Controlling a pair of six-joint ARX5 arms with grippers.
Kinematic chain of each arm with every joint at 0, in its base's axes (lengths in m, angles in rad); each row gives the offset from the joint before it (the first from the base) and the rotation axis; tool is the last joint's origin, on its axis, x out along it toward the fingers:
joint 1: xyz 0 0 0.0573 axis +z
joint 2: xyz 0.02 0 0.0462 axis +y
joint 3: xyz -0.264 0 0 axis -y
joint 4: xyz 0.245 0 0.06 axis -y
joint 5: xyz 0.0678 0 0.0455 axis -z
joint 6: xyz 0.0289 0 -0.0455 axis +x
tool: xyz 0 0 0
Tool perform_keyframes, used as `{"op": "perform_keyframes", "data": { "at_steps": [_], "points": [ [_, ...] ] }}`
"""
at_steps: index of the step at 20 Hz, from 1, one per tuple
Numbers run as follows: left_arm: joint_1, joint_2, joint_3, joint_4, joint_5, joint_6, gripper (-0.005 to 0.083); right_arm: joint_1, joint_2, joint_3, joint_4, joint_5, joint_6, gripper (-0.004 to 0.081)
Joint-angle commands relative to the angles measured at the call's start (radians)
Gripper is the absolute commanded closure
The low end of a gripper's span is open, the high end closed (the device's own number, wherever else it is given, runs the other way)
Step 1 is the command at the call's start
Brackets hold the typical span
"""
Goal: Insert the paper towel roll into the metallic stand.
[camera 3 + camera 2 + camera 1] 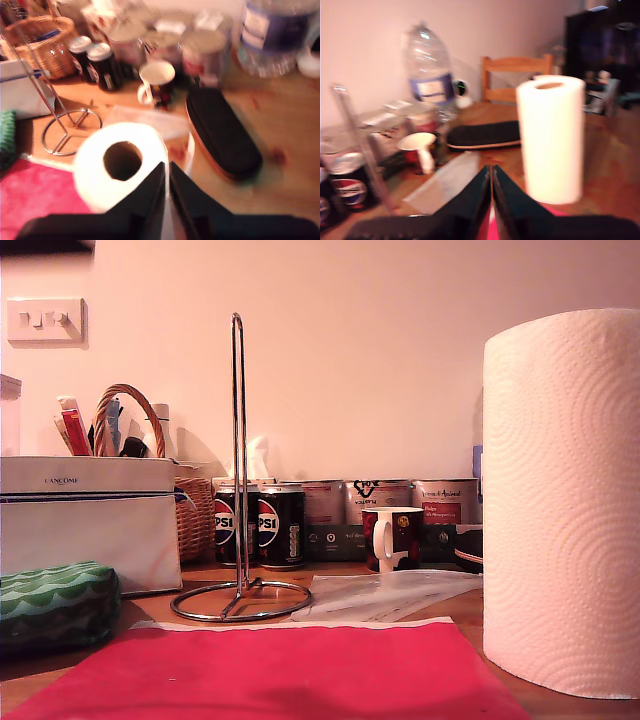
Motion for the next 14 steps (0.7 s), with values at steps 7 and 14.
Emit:
{"op": "perform_keyframes", "data": {
  "at_steps": [7, 14],
  "points": [
    [-0.021, 0.010, -0.014, -0.003, 0.000, 0.005, 0.0793, -0.001, 0.403, 0.403, -0.396, -0.003, 0.111, 0.0362],
    [-0.021, 0.010, -0.014, -0.007, 0.000, 0.005, 0.0793, -0.001, 0.543, 0.467, -0.396, -0.009, 0.116, 0.0253]
  ]
}}
